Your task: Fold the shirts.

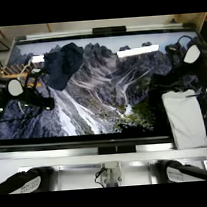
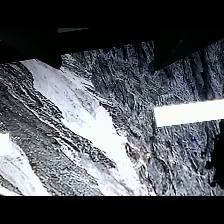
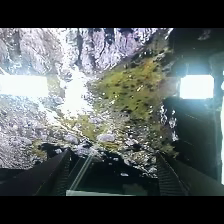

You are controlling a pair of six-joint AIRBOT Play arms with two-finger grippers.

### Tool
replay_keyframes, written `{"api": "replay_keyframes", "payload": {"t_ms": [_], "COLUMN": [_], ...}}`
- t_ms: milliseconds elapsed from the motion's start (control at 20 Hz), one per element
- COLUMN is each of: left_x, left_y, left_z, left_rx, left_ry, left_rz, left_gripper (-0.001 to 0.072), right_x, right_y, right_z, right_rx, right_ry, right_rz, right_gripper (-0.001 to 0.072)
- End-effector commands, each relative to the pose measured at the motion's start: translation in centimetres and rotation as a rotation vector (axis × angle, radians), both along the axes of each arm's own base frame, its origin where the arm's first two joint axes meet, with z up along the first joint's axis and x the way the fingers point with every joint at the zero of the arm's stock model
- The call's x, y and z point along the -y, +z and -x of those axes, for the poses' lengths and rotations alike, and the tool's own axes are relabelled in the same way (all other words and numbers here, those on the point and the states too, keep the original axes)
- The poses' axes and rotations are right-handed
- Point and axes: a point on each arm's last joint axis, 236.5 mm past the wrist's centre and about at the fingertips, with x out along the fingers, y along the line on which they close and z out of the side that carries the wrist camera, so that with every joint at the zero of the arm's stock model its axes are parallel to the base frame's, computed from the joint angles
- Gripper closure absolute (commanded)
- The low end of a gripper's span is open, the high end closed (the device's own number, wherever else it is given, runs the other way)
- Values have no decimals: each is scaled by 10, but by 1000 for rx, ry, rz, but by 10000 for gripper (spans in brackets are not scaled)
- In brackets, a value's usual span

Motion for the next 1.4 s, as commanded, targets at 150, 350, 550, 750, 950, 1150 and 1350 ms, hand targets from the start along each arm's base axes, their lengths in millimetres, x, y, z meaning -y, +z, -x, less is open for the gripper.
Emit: {"api": "replay_keyframes", "payload": {"t_ms": [150, 350, 550, 750, 950, 1150, 1350], "left_x": [0, 0, 0, 0, 24, 64, 47], "left_y": [0, 0, 0, 0, 5, 15, -12], "left_z": [0, 0, 0, 0, -30, -74, -149], "left_rx": [1, 1, 1, 1, 116, 265, 312], "left_ry": [0, 0, 0, 0, 9, 59, 190], "left_rz": [0, 0, 0, 0, 105, 303, 318], "left_gripper": [-13, -13, -13, -13, -13, -5, 94], "right_x": [0, 0, 0, 0, 0, 0, -6], "right_y": [0, 0, 0, 0, 2, 5, 12], "right_z": [0, 0, 0, 0, -9, -22, -40], "right_rx": [0, 0, 0, 1, 37, 91, 173], "right_ry": [0, 0, 0, 0, -7, -17, -34], "right_rz": [0, 0, 0, 0, -2, -3, -34], "right_gripper": [62, 62, 62, 62, 62, 62, 62]}}
